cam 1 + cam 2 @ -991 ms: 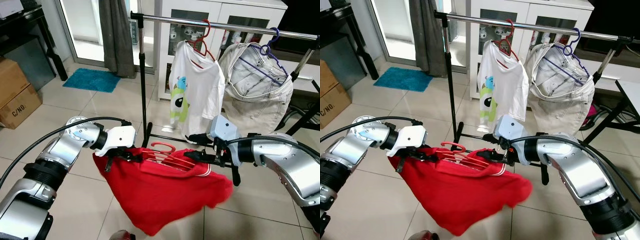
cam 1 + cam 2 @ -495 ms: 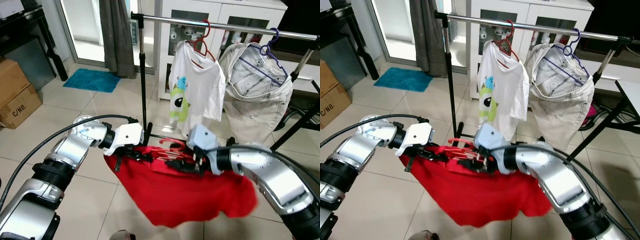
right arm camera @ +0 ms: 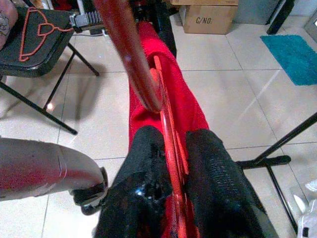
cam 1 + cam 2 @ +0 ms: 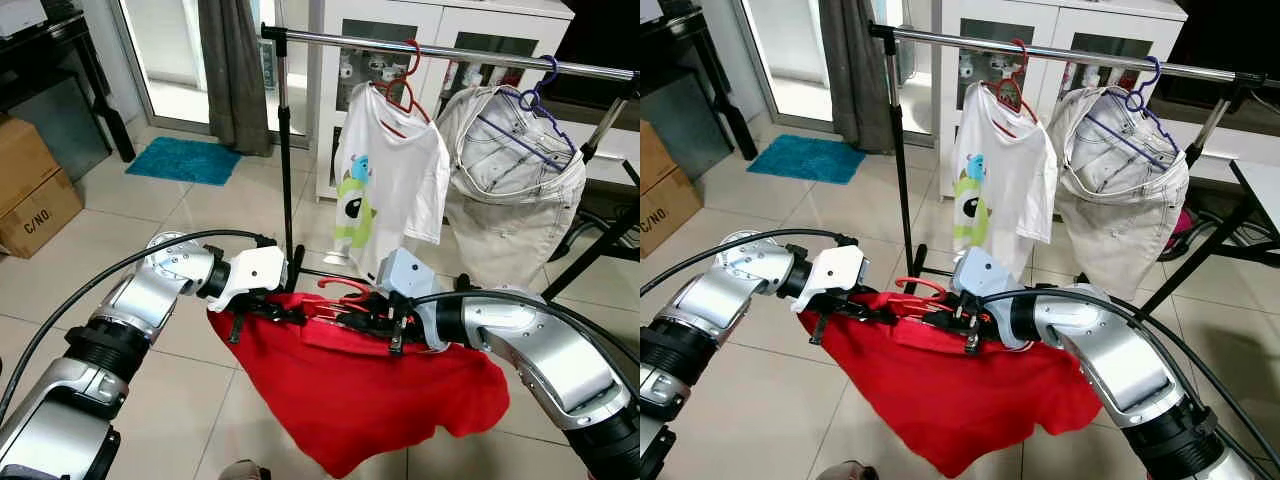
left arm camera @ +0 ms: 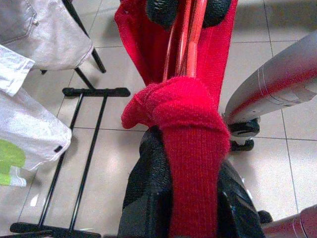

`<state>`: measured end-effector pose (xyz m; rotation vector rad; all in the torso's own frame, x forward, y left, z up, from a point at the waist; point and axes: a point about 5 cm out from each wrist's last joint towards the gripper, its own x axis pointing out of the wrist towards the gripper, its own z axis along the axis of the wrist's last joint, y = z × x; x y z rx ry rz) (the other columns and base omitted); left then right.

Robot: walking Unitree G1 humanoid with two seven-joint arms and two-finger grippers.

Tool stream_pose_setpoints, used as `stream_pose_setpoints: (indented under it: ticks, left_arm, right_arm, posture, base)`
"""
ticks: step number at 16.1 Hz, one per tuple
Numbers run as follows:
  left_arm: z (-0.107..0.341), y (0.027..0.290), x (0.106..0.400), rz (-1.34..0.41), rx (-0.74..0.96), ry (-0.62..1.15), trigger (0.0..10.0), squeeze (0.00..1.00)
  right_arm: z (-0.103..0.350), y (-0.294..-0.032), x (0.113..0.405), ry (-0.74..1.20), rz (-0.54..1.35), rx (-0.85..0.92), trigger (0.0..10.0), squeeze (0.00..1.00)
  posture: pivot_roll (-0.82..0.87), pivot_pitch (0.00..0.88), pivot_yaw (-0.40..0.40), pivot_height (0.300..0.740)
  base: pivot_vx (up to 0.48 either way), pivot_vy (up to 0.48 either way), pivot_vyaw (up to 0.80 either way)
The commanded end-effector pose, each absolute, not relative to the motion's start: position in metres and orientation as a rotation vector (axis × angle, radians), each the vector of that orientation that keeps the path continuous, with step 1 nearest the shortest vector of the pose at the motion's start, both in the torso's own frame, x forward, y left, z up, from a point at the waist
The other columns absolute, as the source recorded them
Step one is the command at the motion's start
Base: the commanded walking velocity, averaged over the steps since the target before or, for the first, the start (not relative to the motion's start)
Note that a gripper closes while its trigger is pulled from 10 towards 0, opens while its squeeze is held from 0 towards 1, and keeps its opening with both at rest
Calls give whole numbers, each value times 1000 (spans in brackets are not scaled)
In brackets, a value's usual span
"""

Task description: Hang hanger

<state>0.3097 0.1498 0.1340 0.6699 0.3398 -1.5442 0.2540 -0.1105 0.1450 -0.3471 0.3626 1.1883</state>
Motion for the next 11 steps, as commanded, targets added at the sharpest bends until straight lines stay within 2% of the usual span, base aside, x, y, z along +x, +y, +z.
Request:
stream_pose_setpoints:
  ticks: [1,6,7,8,9,10,11]
  left_arm:
    - [144,148,311,-1539,674,277,0,0]
    - [147,151,313,-1528,673,262,0,0]
    - [149,151,311,-1564,633,249,10000,0]
    - [151,152,310,-1573,608,248,10000,4]
    - [153,153,310,-1566,603,228,10000,812]
    - [154,153,311,-1565,591,214,10000,1000]
    - [157,155,310,-1565,579,205,10000,1000]
  right_arm:
    - [145,-112,253,377,1188,-356,0,0]
    - [146,-113,254,374,1184,-344,0,0]
    - [146,-114,254,392,1184,-332,0,0]
    - [147,-114,252,394,1202,-324,0,0]
    - [147,-115,252,396,1202,-323,0,0]
    - [146,-115,252,398,1199,-322,0,0]
    - [146,-116,252,397,1197,-321,0,0]
  posture:
    - [-114,0,-11,740]
    - [-114,0,-10,740]
    - [-115,0,-9,740]
    - [-115,0,-9,740]
    - [-114,0,-9,740]
    - [-114,0,-9,740]
    - [-113,0,-10,740]
  base:
    - [0,0,0]
    - [0,0,0]
    - [0,0,0]
    - [0,0,0]
    - [0,0,0]
    - [0,0,0]
    - [0,0,0]
